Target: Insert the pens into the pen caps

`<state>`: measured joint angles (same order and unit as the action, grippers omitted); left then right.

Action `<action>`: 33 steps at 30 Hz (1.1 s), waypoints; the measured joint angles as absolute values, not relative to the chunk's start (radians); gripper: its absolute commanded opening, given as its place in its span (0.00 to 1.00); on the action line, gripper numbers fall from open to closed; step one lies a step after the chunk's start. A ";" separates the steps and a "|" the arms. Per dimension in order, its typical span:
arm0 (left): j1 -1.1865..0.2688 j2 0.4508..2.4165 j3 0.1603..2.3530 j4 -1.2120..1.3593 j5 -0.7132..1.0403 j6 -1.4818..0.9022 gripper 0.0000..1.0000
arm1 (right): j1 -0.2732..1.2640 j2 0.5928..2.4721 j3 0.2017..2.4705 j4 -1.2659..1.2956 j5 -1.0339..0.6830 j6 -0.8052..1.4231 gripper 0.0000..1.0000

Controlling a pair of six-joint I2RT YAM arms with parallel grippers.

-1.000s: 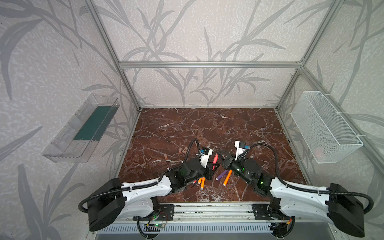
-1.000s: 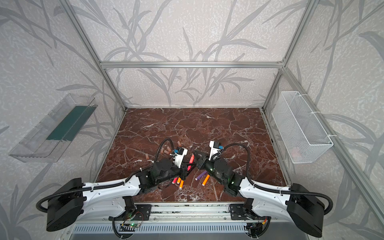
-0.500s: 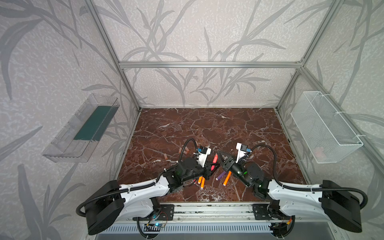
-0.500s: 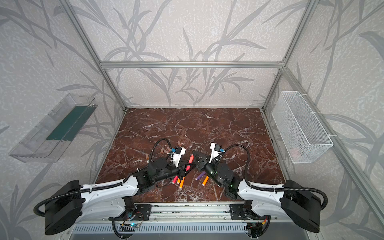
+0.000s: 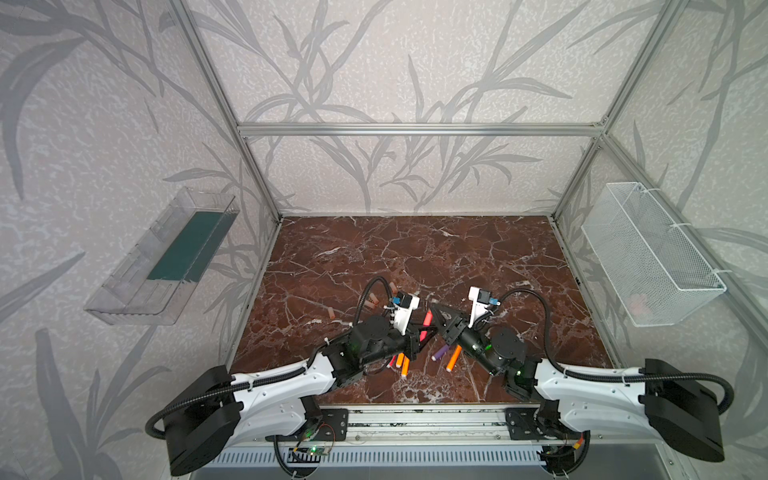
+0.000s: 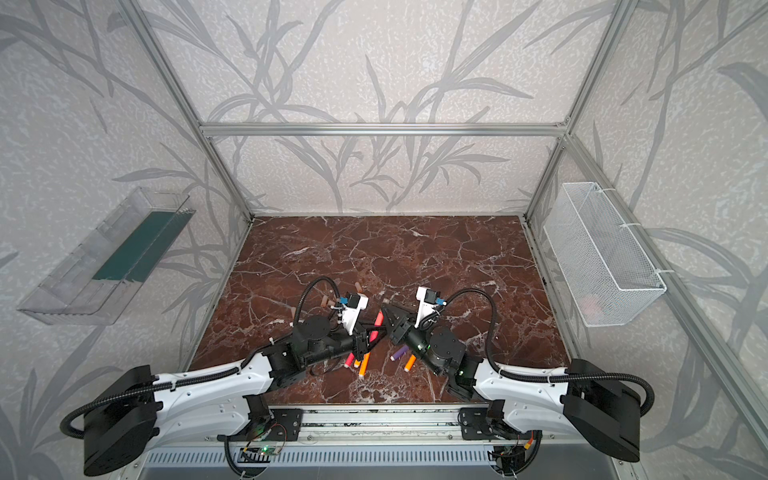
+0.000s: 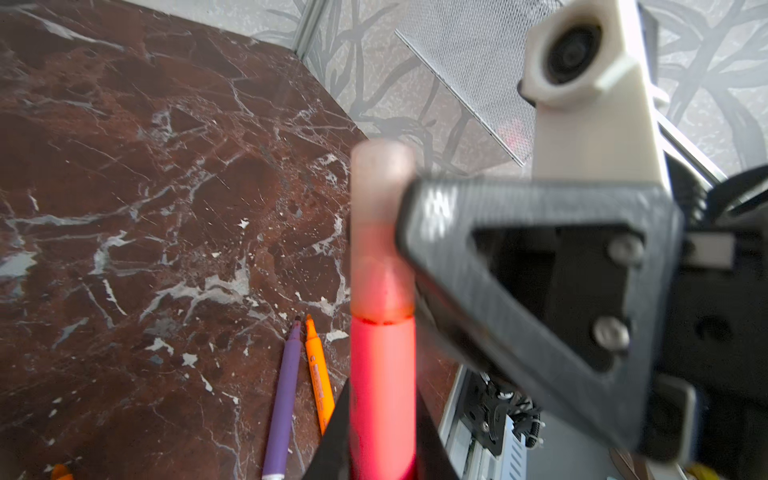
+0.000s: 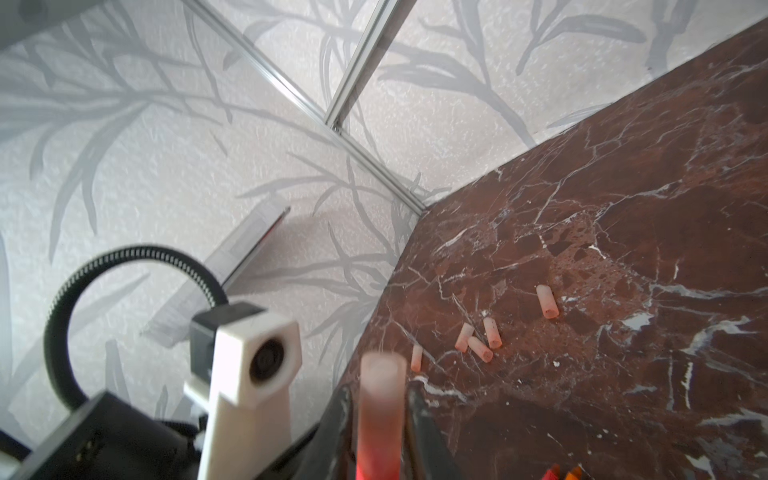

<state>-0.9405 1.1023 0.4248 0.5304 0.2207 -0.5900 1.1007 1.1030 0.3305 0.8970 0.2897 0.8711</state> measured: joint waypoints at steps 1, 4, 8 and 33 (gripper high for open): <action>-0.936 1.101 0.426 0.530 0.216 -0.584 0.00 | 1.111 1.086 0.341 0.838 0.286 0.872 0.45; -0.926 1.101 0.426 0.517 0.206 -0.566 0.00 | 1.124 1.013 0.394 0.651 0.309 0.869 0.60; -0.928 1.100 0.426 0.502 0.204 -0.537 0.00 | 1.124 0.886 0.408 0.519 0.371 0.848 0.80; -0.968 1.116 0.426 0.478 0.253 -0.463 0.00 | 0.982 1.027 0.574 0.307 0.324 0.782 0.69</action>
